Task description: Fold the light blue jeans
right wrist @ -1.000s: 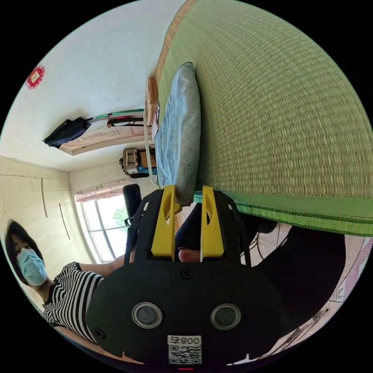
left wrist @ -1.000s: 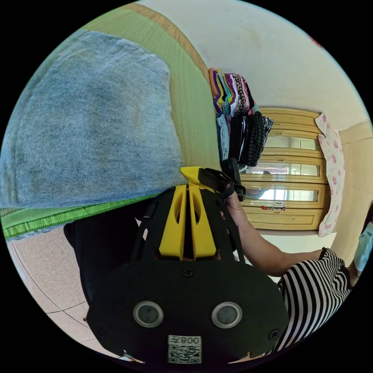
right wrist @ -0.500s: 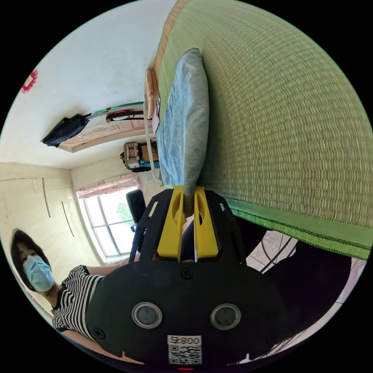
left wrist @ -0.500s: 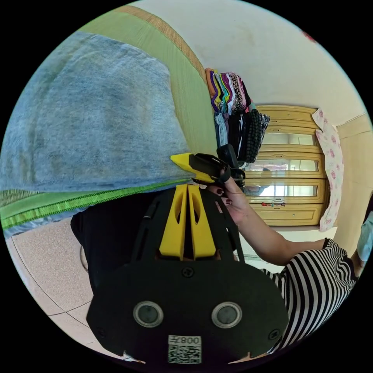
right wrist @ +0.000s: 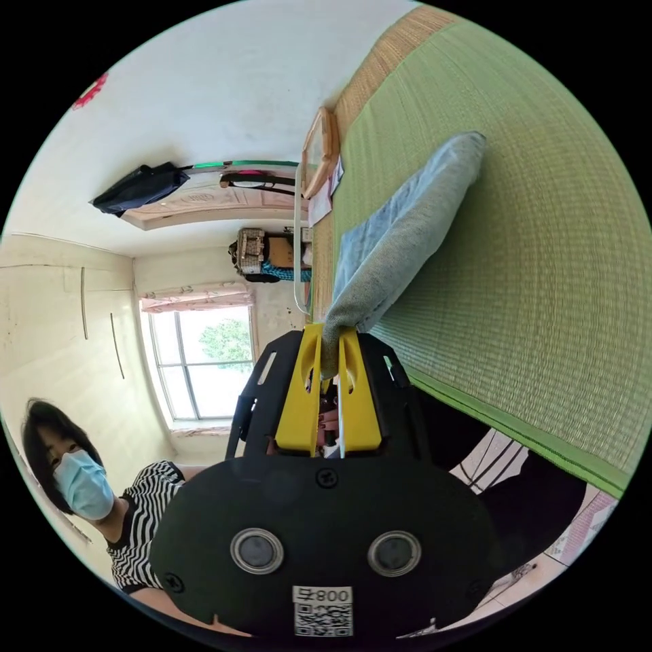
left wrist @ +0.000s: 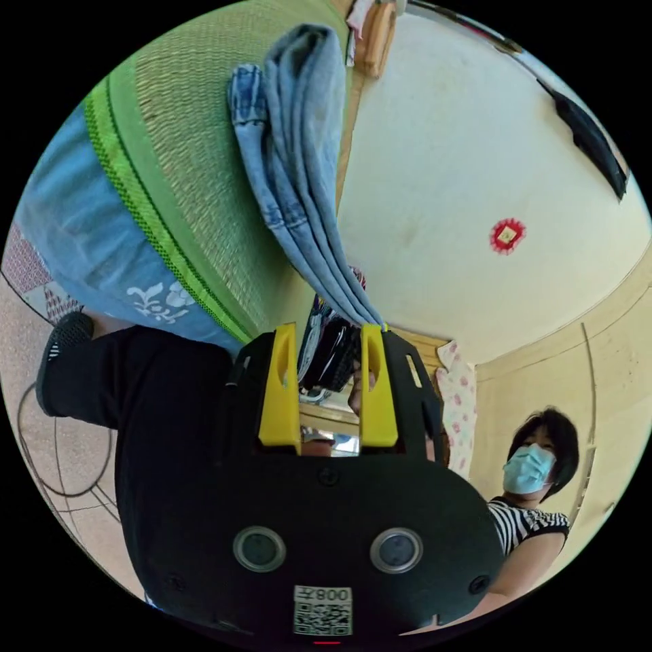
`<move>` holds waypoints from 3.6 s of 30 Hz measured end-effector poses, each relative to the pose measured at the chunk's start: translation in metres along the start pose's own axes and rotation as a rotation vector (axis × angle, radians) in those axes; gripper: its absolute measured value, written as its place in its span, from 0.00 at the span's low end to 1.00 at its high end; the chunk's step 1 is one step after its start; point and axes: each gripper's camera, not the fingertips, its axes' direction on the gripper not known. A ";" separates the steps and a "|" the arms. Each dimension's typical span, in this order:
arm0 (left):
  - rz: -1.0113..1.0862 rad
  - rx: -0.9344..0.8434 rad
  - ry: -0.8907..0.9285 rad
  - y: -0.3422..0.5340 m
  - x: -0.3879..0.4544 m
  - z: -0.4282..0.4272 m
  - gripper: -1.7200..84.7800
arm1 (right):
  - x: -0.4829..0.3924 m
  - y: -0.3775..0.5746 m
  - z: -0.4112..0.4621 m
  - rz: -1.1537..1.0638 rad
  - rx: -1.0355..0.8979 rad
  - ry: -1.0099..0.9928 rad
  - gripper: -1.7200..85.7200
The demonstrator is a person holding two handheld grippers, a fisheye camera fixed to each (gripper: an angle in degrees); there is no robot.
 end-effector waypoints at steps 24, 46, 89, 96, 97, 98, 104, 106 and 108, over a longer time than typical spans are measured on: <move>-0.107 0.268 -0.007 -0.044 0.005 -0.062 0.19 | -0.021 0.026 -0.007 -0.024 0.008 0.033 0.05; -0.051 0.101 -0.163 0.042 0.064 0.046 0.09 | 0.036 0.161 -0.081 0.032 0.081 -0.047 0.05; 0.471 -0.512 -0.022 0.280 0.365 0.878 0.08 | -0.005 0.399 -0.535 -0.386 0.722 -0.026 0.03; 0.703 -0.711 0.152 0.364 0.485 1.132 0.08 | -0.076 0.442 -0.706 -0.561 0.957 0.106 0.03; 0.728 -0.734 0.161 0.381 0.497 1.170 0.08 | -0.084 0.452 -0.730 -0.562 1.000 0.137 0.03; 0.735 -0.745 0.167 0.389 0.503 1.189 0.08 | -0.087 0.457 -0.741 -0.560 1.019 0.152 0.03; 0.753 -0.898 0.167 0.458 0.503 1.363 0.08 | -0.072 0.502 -0.827 -0.471 1.154 0.204 0.04; 0.698 -0.961 0.069 0.476 0.470 1.416 0.08 | -0.035 0.515 -0.838 -0.354 1.161 0.201 0.04; 0.663 -1.004 -0.074 0.487 0.439 1.451 0.08 | 0.006 0.519 -0.838 -0.209 1.128 0.170 0.04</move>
